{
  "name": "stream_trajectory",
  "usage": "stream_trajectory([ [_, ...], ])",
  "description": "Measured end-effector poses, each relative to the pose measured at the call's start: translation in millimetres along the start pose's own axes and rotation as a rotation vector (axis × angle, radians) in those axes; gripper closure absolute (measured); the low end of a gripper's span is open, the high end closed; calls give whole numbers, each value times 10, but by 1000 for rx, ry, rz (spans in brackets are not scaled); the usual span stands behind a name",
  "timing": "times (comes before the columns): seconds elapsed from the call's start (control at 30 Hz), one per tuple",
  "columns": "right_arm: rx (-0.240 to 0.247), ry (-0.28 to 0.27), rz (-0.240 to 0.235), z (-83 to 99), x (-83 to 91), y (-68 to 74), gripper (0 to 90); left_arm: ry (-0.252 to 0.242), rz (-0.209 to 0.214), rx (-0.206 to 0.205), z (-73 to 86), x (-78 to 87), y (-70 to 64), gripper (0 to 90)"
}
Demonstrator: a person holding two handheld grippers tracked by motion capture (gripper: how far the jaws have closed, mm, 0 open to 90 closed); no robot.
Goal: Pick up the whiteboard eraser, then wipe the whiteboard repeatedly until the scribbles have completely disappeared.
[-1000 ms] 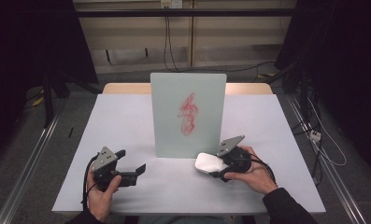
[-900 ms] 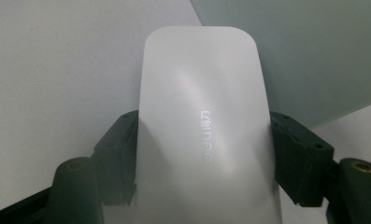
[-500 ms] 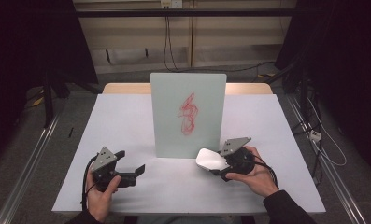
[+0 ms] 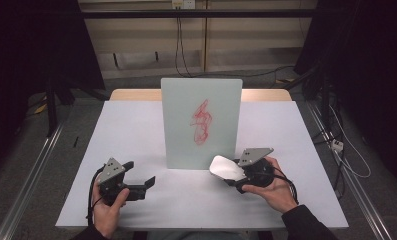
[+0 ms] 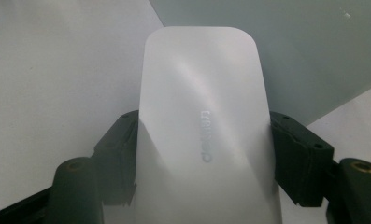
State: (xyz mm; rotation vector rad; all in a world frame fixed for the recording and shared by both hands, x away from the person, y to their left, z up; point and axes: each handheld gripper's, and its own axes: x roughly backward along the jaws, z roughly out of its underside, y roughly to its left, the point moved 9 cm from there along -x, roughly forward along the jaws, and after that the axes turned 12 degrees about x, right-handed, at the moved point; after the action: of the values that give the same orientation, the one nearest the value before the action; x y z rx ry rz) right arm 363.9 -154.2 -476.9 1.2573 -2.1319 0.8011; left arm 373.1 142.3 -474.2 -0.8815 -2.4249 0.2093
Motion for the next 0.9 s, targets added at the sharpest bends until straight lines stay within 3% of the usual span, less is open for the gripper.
stream_trajectory([
  [0.33, 0, -25, 11, -49, 52, -11, 312, 0, -6, -4, 4, -1, 13, 43],
  [0.5, -7, -26, 21, -129, 73, -31, 312, -1, -9, 28, 12, 1, 67, 43],
  [0.9, 38, -75, 117, -340, 108, -39, 312, 1, -18, 13, 23, 19, 48, 43],
])
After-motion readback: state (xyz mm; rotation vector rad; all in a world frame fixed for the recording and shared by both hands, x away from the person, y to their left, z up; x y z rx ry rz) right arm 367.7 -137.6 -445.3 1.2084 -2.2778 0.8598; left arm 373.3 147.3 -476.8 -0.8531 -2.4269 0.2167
